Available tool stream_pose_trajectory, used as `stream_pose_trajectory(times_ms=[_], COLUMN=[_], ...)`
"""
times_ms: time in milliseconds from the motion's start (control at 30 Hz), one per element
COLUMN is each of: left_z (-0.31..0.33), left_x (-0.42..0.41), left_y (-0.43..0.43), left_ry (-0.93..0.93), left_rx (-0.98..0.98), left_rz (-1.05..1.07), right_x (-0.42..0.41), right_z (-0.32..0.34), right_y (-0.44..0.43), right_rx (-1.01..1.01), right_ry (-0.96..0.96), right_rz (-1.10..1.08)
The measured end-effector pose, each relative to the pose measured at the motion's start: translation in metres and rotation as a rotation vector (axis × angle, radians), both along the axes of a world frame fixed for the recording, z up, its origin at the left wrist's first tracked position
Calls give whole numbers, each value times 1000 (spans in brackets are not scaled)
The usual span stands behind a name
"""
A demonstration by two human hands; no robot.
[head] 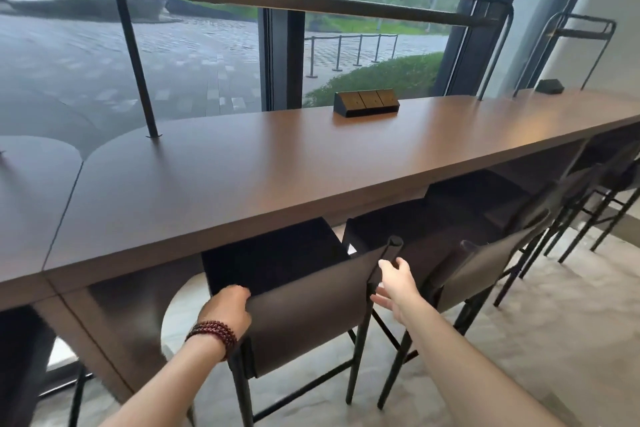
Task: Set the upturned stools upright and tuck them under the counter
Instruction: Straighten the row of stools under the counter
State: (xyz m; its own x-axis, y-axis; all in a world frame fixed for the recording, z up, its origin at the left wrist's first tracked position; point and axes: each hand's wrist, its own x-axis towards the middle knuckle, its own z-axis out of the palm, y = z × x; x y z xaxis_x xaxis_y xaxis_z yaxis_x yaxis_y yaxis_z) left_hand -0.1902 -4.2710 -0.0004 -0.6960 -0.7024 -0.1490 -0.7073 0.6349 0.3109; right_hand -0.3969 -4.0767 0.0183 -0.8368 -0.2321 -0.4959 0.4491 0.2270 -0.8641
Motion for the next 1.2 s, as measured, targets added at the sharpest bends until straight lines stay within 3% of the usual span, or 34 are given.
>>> stream_pose_trajectory(times_ms=[467,733,867,1067,1200], left_z=[14,44,55,70,69], left_x=[29,-6,-54,-149,-217], left_y=[2,20,37,90,141], left_ry=[-152,-200,-26,267,350], left_rx=[-57,7,81,202,200], left_rz=[250,155,-31,-236,-324], right_x=[-62,-68,-86,-157,-227], right_z=[-31,-17,-3,41,41], right_y=[-25,-8,4,50,108], right_rx=[131,138,277,78,88], right_ry=[42,22,240,444,506], right_rz=[38,229,239,-31,-217])
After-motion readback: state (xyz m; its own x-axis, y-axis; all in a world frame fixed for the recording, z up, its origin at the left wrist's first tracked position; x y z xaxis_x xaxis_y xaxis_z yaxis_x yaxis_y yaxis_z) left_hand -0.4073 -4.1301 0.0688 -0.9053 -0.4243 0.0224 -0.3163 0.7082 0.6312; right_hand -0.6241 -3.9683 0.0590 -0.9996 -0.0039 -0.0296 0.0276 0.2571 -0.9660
